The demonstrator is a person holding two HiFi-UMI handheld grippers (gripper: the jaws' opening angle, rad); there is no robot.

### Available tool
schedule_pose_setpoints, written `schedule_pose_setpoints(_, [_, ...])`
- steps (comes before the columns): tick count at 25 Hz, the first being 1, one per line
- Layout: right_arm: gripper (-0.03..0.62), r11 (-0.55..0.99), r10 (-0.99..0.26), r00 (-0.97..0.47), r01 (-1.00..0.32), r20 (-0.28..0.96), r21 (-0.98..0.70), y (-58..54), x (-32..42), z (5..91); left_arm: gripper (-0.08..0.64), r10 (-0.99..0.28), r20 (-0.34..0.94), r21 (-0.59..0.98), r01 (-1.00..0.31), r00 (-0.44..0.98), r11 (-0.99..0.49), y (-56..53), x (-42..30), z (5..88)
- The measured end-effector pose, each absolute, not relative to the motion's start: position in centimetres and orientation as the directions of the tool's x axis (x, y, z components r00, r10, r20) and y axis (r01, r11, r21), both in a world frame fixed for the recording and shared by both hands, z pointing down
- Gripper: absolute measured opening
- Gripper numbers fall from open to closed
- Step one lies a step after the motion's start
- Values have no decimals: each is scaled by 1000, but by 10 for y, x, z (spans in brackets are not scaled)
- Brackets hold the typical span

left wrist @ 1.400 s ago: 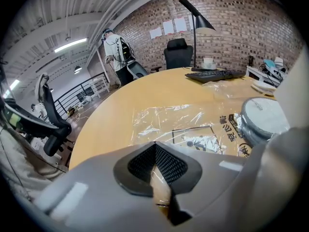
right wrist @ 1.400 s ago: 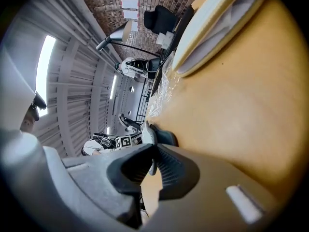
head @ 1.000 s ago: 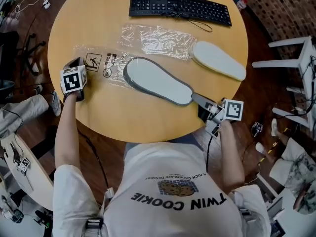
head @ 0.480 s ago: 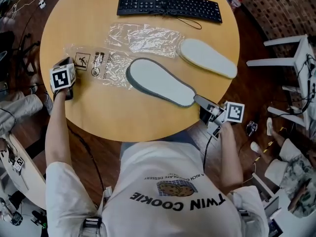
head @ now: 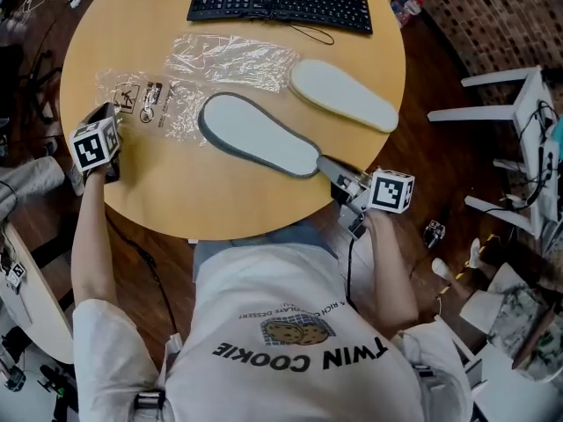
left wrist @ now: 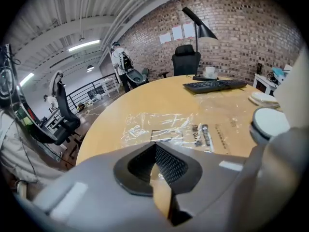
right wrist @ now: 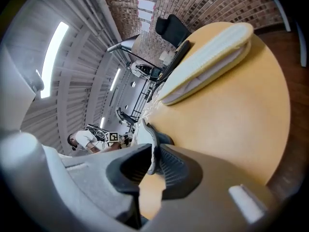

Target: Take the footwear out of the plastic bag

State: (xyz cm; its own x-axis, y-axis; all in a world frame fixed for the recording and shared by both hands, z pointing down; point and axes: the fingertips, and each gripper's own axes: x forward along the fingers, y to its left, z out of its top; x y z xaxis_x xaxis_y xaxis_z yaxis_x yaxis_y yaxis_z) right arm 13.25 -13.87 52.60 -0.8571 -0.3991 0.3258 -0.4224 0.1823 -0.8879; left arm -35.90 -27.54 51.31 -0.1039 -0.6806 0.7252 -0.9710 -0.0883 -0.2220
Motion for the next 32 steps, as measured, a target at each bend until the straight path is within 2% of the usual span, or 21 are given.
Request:
schedule_pose_setpoints(10, [72, 311, -329, -804, -587, 495, -747, -133, 135, 531, 6, -804, 594, -108, -989, 19, -103, -191, -266, 440])
schedule_pose_setpoints(16, [86, 362, -361, -744, -667, 562, -651, -133, 136, 539, 6, -841, 532, -63, -987, 94, -150, -146, -206, 429])
schedule_pose_setpoints(19, [118, 406, -379, -708, -706, 596, -580, -129, 135, 540, 6, -859, 501, -53, -986, 110, -158, -114, -176, 420])
schedule_pose_setpoints(21, [137, 423, -397, -693, -720, 602, -550, -125, 131, 538, 6, -865, 486, -33, -987, 123, -159, -88, -159, 416])
schedule_pose_setpoints(27, [138, 496, -469, -671, -738, 574, -457, -107, 124, 514, 6, -864, 466, 44, -980, 192, -194, -21, -117, 423])
schedule_pose_setpoints(32, [138, 592, -485, -679, -719, 551, -365, -63, 121, 480, 6, -877, 441, 72, -981, 194, -180, 35, -81, 410])
